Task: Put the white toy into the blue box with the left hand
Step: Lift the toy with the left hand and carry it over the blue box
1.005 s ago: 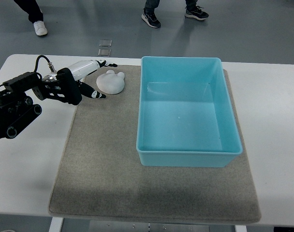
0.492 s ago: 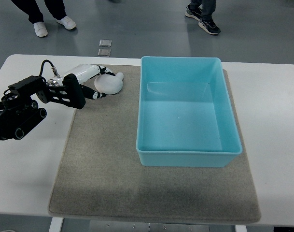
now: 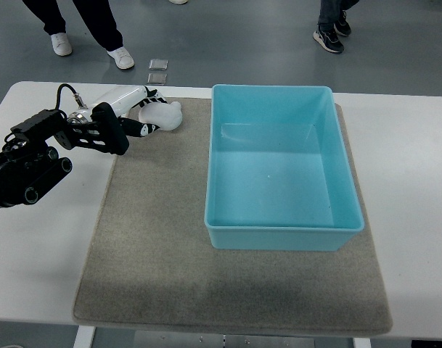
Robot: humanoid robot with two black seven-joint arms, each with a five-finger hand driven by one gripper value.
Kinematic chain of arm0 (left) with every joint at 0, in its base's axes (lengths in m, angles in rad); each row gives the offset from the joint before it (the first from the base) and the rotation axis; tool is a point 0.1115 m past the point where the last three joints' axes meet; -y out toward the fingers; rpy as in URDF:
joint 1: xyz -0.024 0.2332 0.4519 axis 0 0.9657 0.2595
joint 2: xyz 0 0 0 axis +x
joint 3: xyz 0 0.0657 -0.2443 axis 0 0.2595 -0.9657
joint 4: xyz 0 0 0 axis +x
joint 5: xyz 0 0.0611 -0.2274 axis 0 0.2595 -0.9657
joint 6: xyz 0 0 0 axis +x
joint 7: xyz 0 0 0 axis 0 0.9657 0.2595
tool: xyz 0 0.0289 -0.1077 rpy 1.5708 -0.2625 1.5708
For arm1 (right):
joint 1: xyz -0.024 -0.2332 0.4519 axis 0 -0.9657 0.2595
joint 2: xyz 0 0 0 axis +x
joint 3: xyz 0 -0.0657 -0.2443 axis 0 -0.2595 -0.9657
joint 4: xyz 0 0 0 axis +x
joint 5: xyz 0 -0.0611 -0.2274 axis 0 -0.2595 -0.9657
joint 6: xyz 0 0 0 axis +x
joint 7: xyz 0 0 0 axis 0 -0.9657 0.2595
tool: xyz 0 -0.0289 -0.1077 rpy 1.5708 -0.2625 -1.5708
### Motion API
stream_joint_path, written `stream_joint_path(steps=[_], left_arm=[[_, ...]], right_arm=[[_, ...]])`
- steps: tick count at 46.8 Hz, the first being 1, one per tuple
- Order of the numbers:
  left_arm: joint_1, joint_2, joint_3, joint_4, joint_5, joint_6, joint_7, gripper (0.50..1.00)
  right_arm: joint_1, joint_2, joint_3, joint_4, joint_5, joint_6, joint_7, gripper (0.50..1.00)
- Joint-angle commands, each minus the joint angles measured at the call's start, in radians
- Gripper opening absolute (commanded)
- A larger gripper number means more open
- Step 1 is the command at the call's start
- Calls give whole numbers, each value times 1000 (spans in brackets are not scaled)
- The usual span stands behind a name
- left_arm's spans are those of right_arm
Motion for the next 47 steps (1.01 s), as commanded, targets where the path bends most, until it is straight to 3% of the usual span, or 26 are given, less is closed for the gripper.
stream_joint_path(steps=[1, 9, 24, 29, 36, 47], left_arm=[[-17, 10, -2, -5, -38, 24, 0, 559], [-77, 57, -5, -60, -100, 33, -5, 559], [-149, 91, 0, -408, -87, 4, -18, 570], [-143, 91, 11, -494, -81, -37, -23, 572], [-132, 87, 50, -542, -75, -109, -61, 578], [-132, 74, 204, -540, -37, -111, -77, 585]], right_arm=[[0, 0, 0, 0, 0, 0, 0, 936], [0, 0, 0, 0, 0, 0, 0, 936], [0, 0, 0, 0, 0, 0, 0, 936], [0, 0, 0, 0, 0, 0, 0, 936], [0, 0, 0, 0, 0, 0, 0, 936], [0, 0, 0, 0, 0, 0, 0, 936]])
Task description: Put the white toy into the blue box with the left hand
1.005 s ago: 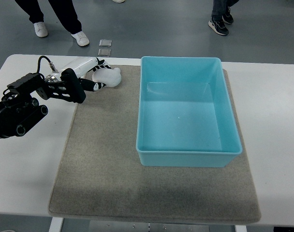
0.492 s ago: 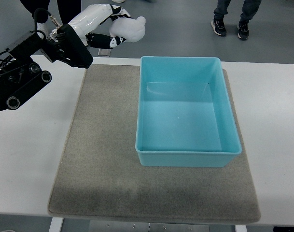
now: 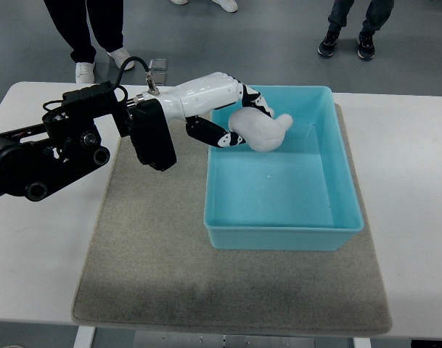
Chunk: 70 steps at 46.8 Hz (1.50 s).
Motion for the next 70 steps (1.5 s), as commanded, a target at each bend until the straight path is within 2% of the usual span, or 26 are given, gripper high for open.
stream_joint_path(steps=[1, 9, 18, 21, 24, 30, 35, 38, 50, 58, 70], left_arm=[[1, -3, 34, 3, 5, 2, -1, 587], [19, -29, 62, 12, 6, 3, -1, 626], [36, -41, 62, 12, 6, 3, -1, 715], [39, -41, 62, 12, 6, 5, -1, 773], [44, -41, 59, 12, 3, 8, -1, 874], [47, -42, 57, 12, -11, 13, 1, 960], [55, -42, 57, 12, -12, 14, 1, 966], [58, -42, 56, 12, -12, 16, 1, 990], [59, -42, 16, 19, -70, 19, 1, 992], [62, -41, -81, 50, -345, 17, 1, 992], [64, -29, -150, 118, -883, 17, 4, 992]], right_arm=[[0, 0, 0, 0, 0, 0, 0, 936], [0, 0, 0, 0, 0, 0, 0, 936], [0, 0, 0, 0, 0, 0, 0, 936], [0, 0, 0, 0, 0, 0, 0, 936], [0, 0, 0, 0, 0, 0, 0, 936], [0, 0, 0, 0, 0, 0, 0, 936], [0, 0, 0, 0, 0, 0, 0, 936], [0, 0, 0, 0, 0, 0, 0, 936], [0, 0, 0, 0, 0, 0, 0, 936], [0, 0, 0, 0, 0, 0, 0, 936], [0, 0, 0, 0, 0, 0, 0, 936]])
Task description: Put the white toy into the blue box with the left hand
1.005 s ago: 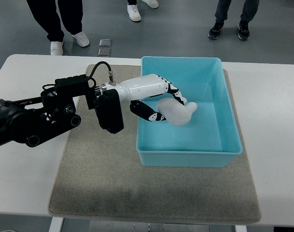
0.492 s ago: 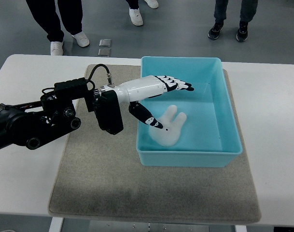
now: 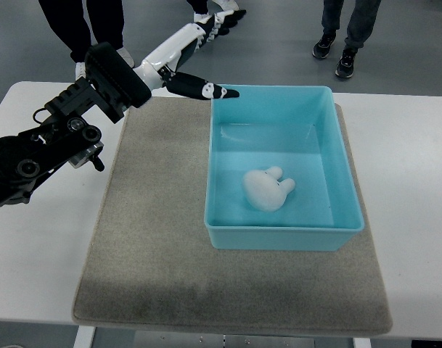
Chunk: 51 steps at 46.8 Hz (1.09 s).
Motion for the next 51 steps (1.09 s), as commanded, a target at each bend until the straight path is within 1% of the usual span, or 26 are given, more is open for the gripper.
stream_joint_path(steps=[1, 8, 14, 23, 33, 41, 51], left_arm=[[3, 3, -9, 26, -181, 0, 1, 992], [20, 18, -31, 69, -476, -15, 3, 994], [43, 32, -35, 100, -582, -26, 1, 1000], [83, 33, -32, 163, -810, -109, 1, 1000], [120, 32, -35, 239, -907, -123, 6, 1000], [143, 32, -31, 246, -1059, -132, 15, 1000], [166, 24, -34, 238, -1071, -130, 17, 1000]], right_arm=[[0, 0, 0, 0, 0, 0, 0, 936], [0, 0, 0, 0, 0, 0, 0, 936], [0, 0, 0, 0, 0, 0, 0, 936], [0, 0, 0, 0, 0, 0, 0, 936], [0, 0, 0, 0, 0, 0, 0, 936], [0, 0, 0, 0, 0, 0, 0, 936], [0, 0, 0, 0, 0, 0, 0, 936]])
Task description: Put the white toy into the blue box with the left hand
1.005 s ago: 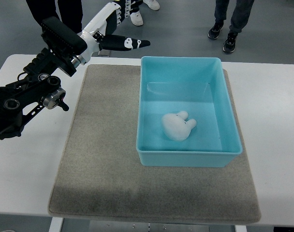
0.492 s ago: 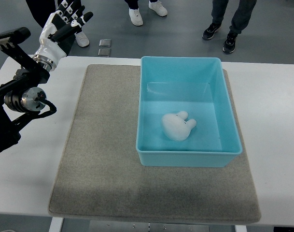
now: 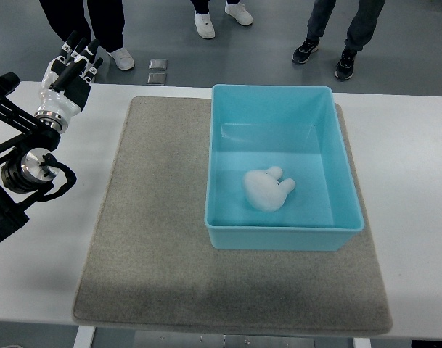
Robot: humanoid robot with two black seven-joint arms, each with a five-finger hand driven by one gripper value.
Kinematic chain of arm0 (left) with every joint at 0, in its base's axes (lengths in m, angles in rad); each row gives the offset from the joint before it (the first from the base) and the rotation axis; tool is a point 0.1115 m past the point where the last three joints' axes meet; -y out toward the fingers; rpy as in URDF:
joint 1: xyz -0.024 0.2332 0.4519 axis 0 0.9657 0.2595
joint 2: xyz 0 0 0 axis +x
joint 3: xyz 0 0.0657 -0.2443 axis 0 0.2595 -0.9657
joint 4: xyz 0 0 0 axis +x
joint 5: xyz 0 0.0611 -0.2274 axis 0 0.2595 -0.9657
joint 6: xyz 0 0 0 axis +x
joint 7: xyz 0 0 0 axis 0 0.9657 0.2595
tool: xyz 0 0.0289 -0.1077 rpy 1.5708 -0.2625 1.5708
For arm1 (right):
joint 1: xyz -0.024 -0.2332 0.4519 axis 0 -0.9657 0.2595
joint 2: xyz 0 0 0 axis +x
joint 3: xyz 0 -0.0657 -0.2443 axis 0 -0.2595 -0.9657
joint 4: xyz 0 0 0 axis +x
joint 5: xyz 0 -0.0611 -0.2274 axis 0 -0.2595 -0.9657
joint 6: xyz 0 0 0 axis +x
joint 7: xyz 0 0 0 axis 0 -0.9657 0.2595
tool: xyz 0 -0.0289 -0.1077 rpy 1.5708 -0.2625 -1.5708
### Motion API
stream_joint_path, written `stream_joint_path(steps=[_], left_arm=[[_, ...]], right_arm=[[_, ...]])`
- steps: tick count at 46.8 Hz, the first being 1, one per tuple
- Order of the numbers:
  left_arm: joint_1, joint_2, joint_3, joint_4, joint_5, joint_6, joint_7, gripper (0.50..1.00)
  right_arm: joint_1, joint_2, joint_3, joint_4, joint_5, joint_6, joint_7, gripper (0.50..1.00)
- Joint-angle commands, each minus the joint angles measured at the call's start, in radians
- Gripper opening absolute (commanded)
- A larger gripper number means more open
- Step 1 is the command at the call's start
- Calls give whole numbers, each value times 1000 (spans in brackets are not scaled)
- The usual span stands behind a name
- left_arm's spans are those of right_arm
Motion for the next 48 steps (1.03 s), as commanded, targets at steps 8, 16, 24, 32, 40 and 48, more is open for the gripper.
stream_joint_path(steps=[8, 16, 24, 32, 40, 48], left_arm=[[4, -1, -1, -3, -31, 1, 0, 1000], [4, -1, -2, -5, -40, 3, 0, 1000], [2, 2, -2, -14, -78, 3, 0, 1000], [1, 2, -21, -14, -80, 3, 0, 1000], [1, 1, -22, -19, -80, 3, 0, 1000], [1, 4, -25, -19, -80, 3, 0, 1000]], right_arm=[[0, 0, 0, 0, 0, 0, 0, 936], [0, 0, 0, 0, 0, 0, 0, 936], [0, 0, 0, 0, 0, 0, 0, 936], [0, 0, 0, 0, 0, 0, 0, 936], [0, 0, 0, 0, 0, 2, 0, 936], [2, 0, 2, 11, -5, 11, 0, 936]])
